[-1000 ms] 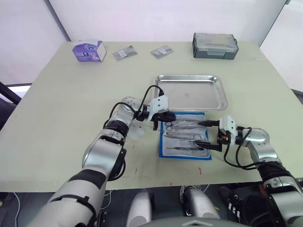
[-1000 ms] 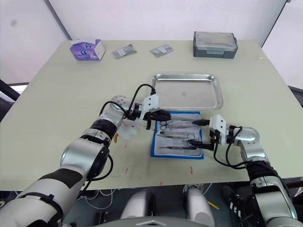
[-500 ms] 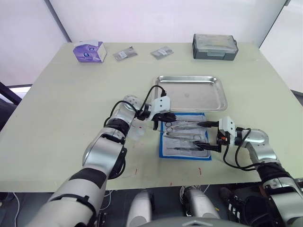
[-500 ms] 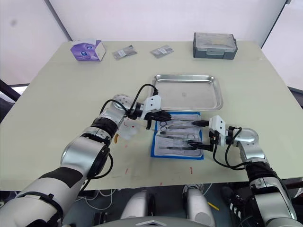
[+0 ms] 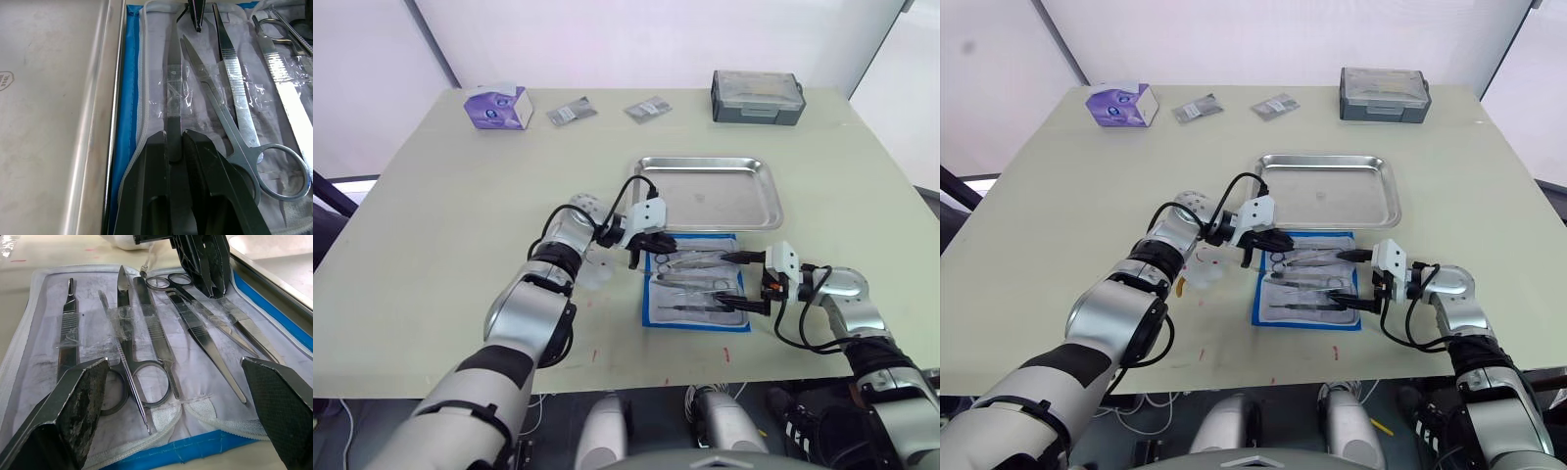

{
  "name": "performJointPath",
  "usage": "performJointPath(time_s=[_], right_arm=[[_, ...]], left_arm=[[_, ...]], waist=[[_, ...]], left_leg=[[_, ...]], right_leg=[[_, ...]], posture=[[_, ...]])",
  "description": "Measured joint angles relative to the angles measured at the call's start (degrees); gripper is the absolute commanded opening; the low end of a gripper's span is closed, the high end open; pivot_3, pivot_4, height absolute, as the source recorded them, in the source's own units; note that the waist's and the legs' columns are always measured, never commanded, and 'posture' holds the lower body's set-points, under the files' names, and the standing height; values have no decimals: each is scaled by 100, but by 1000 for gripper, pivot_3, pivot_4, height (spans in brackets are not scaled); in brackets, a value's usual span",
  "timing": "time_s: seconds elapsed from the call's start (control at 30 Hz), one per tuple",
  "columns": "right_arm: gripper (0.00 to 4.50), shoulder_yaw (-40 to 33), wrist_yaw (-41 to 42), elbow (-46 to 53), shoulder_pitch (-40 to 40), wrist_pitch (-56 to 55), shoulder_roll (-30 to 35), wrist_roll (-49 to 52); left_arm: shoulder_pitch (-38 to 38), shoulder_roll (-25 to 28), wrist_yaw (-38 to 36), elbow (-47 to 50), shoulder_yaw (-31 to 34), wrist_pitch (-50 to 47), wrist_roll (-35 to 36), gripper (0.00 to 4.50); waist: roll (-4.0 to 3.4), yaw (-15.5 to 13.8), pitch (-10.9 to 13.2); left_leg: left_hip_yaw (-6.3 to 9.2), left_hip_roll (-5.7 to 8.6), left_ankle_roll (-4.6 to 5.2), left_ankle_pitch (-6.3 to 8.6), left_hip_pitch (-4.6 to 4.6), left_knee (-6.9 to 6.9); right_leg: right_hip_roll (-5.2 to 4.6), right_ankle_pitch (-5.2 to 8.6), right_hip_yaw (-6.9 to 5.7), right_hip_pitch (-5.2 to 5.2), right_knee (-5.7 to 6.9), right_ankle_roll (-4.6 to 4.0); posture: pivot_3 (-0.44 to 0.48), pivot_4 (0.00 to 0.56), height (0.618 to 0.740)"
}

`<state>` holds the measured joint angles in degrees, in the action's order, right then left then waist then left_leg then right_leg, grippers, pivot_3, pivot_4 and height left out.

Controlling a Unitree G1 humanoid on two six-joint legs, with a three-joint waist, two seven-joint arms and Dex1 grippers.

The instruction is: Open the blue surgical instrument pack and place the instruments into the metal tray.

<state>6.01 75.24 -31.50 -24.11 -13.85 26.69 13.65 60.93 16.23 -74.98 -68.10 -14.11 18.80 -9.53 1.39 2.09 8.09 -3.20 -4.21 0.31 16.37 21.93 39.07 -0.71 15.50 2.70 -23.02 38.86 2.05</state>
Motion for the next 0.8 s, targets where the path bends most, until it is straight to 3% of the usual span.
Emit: performJointPath(time_s=[0.1,0.2,0.8], right_arm=[[4500,0,-3,3,-2,2,-4,0],[4500,0,-16,1,-5,2,-12,-1],[4500,46,-13,-5,-44,31,-50,-20]], left_arm=[[0,-1,1,0,-1,-1,-4,606],[9,-4,2,0,-3,0,-32,42],[135,35,-194,18,-30,-115,-147,42]], waist=[[0,0,0],[0,0,0],[1,25,0]], left_leg=[[0,0,0,0,0,0],[0,0,0,0,-2,0],[3,0,0,0,-5,-4]], right_leg=[[0,0,0,0,0,0],[0,0,0,2,0,0],[3,1,1,3,0,-2]], posture=[[0,150,731],[0,150,731],[0,150,731]])
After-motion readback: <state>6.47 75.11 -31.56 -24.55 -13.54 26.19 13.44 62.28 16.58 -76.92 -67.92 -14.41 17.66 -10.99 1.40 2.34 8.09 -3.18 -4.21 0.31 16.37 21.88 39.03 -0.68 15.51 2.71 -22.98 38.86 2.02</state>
